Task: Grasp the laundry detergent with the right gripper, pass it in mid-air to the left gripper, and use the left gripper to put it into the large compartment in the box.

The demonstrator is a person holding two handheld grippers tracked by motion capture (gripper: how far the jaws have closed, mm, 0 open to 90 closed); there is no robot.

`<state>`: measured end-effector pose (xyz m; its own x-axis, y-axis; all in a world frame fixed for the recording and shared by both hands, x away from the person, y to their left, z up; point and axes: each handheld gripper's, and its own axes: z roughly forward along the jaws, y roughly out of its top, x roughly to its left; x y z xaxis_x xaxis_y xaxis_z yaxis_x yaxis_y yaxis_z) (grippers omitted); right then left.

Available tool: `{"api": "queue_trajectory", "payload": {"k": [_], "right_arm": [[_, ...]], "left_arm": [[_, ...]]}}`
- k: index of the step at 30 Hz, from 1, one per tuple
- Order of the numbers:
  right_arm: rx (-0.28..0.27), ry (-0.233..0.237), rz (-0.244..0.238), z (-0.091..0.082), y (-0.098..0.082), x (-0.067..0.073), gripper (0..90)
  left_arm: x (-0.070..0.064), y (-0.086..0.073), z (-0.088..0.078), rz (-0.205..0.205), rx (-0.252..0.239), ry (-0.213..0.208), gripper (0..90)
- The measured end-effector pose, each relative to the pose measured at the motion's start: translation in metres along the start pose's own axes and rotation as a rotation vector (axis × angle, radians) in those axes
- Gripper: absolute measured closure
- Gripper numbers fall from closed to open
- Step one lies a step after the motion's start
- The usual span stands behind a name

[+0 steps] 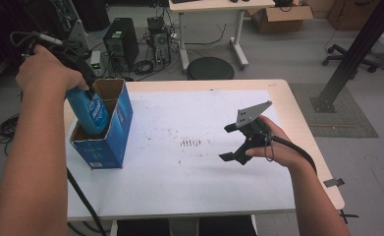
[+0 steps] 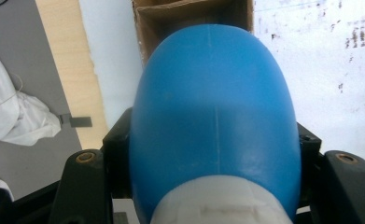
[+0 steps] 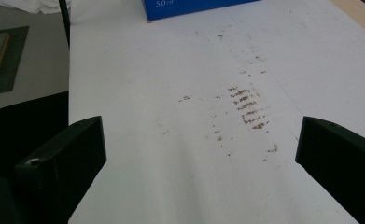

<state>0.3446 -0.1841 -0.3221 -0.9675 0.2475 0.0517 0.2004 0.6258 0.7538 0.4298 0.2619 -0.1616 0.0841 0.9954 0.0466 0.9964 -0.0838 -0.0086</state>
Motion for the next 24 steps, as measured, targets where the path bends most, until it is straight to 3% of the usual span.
{"api": "queue_trajectory", "payload": {"k": [24], "right_arm": [[0.006,0.008,0.003,0.006,-0.005,-0.003,1.9]], "left_arm": [[0.0,0.006,0.06,0.008,0.05,-0.003,38.3]]}}
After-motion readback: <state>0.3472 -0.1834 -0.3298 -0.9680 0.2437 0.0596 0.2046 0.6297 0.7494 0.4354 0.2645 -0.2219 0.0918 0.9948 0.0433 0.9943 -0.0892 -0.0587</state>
